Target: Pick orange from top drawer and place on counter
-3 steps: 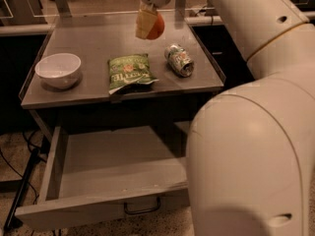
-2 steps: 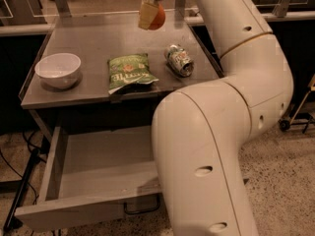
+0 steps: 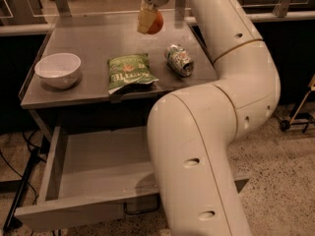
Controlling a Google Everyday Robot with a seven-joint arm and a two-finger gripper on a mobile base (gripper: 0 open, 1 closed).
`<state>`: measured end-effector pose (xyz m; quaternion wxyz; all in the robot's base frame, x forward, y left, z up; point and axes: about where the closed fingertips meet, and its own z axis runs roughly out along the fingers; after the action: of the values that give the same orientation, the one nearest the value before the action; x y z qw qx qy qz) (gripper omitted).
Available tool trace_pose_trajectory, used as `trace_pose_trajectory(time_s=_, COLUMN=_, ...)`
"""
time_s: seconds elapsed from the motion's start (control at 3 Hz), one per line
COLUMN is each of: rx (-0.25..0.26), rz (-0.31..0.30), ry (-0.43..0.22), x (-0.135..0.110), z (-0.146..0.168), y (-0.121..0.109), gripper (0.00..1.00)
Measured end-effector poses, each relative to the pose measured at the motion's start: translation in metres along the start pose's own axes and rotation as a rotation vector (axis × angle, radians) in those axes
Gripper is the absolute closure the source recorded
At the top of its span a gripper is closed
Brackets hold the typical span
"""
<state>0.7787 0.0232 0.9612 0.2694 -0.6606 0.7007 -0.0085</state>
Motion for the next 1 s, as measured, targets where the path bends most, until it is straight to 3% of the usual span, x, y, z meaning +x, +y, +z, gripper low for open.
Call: trace_pose_trajectory(time_s=1.0, rx=-0.017, rz=-0.012, ry=-0.008, x=0.011, z=0.033, y=-0.006, gripper=1.0)
